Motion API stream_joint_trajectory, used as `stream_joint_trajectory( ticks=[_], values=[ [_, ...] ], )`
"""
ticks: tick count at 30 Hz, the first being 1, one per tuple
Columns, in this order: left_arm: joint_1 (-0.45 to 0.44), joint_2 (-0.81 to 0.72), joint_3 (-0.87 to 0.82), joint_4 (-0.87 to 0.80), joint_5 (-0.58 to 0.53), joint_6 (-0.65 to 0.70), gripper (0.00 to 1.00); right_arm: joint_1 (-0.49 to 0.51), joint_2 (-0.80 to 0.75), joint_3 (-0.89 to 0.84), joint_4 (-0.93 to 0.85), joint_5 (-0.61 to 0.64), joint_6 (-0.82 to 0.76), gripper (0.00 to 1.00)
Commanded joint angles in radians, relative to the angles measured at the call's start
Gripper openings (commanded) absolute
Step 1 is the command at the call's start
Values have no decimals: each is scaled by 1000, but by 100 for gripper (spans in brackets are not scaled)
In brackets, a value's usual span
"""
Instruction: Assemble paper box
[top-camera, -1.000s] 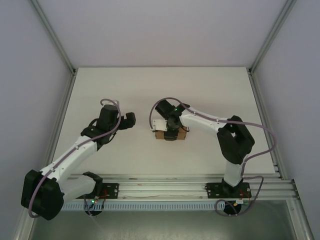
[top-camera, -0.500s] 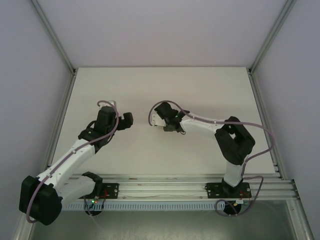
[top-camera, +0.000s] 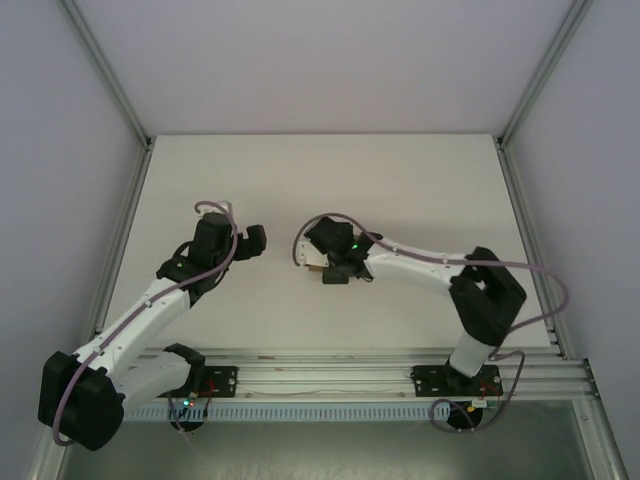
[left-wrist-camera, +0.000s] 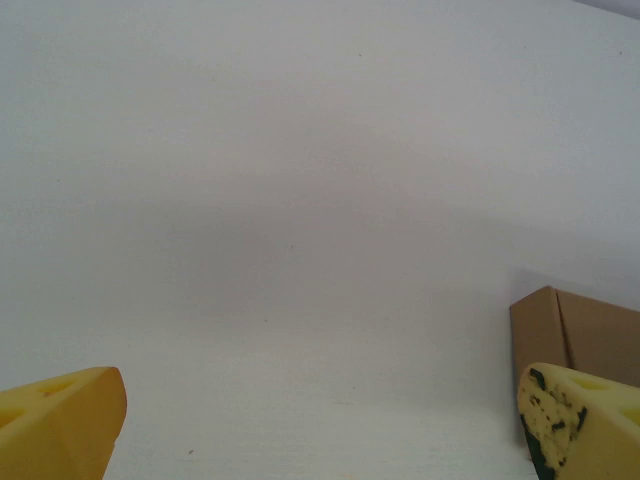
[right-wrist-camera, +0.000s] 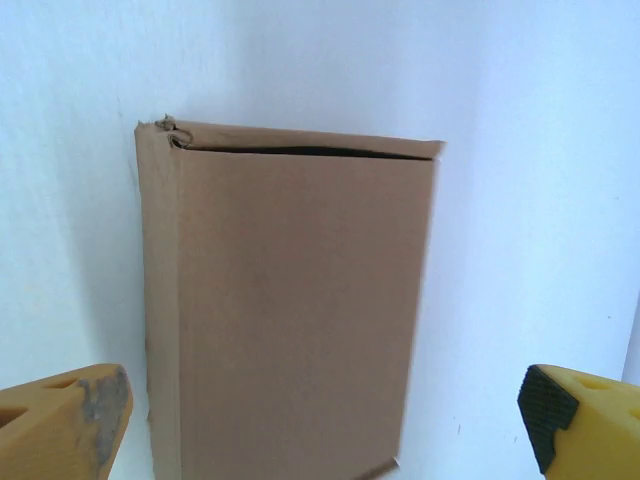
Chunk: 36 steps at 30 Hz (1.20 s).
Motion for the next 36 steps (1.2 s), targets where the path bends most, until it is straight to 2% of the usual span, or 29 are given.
stream_joint_trajectory(
  ticks=[1, 5, 9, 13, 16, 18, 20, 22, 30, 33, 34, 36],
  values=[
    [11, -15, 27, 19, -22, 5, 100, -1, -114, -35, -77, -75, 77, 99],
    [15, -6, 53, 34, -46, 35, 100, -26, -240, -97, -24, -82, 157, 100],
    [62, 4, 26, 140, -113, 105, 100, -150, -388, -177, 93, -93, 413, 100],
    [199, 36, -45, 290, -111, 155, 100, -307, -535, -348, 276, -30, 689, 100],
    [313, 79, -152, 493, -133, 198, 100, -435, -626, -518, 435, -2, 823, 100],
    [397, 118, -194, 583, -70, 176, 100, -553, -648, -599, 522, -19, 944, 100],
    [439, 162, -239, 697, -54, 183, 100, -653, -630, -656, 610, 33, 1035, 100],
    [446, 222, -274, 812, -82, 220, 100, -707, -579, -721, 758, 91, 1024, 100],
    [455, 369, -326, 1091, -16, 292, 100, -742, -274, -739, 1135, 114, 905, 100],
    [463, 406, -308, 1087, 92, 323, 100, -783, -210, -720, 1164, 22, 900, 100],
    [464, 409, -310, 1096, 132, 341, 100, -805, -217, -706, 1125, -14, 917, 100],
    [451, 441, -357, 1208, 193, 381, 100, -877, -222, -720, 1131, -148, 955, 100]
  ],
)
